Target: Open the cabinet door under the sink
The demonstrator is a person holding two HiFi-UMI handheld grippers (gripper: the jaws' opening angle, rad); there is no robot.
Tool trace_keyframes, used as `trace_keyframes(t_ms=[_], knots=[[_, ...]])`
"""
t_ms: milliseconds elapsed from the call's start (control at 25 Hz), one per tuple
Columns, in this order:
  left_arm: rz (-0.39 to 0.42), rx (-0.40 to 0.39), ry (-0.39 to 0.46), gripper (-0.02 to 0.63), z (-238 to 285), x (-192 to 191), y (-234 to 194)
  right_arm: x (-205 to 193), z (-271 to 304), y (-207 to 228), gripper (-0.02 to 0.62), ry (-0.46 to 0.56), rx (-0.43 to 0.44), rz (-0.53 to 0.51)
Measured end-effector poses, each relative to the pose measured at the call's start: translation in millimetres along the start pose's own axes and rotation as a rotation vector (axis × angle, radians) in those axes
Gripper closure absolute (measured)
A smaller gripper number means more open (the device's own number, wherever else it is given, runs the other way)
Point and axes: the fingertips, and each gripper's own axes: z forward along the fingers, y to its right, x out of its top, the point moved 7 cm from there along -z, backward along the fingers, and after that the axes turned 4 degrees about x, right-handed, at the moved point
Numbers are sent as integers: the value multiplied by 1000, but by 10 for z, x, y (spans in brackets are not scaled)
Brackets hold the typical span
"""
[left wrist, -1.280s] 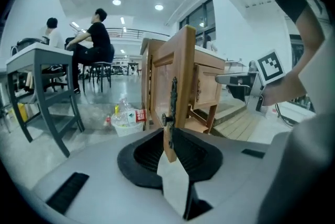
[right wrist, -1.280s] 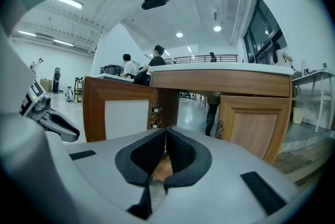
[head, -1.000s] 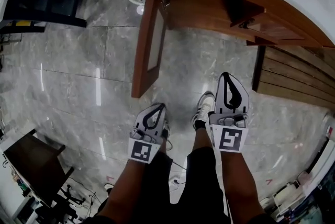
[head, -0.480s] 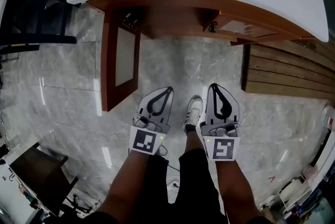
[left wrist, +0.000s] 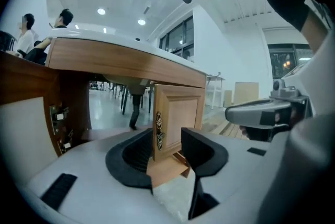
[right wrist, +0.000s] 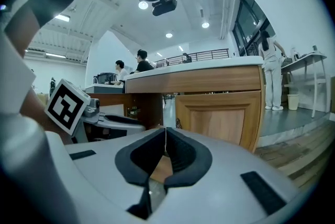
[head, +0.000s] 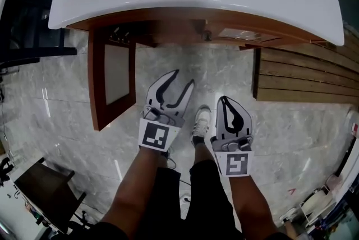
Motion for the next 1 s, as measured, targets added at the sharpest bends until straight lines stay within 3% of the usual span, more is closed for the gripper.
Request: trace_keyframes(t_ms=[120, 240, 400, 560, 1000], knots=[[-14, -11, 5, 409, 191, 22, -9, -52, 43, 80, 571, -4, 4, 13], [-48, -82, 2, 346, 368, 13, 6, -99, 83, 114, 571, -7, 20, 21], [-20, -155, -4, 291, 634, 52, -32, -154, 144, 138, 571, -17, 43, 24], [19, -215, -15, 273, 889, 105, -70, -162, 183, 162, 571, -13, 39, 31], [74, -285, 0, 253, 1393, 175, -152, -217, 216, 315, 571, -23, 36, 22]])
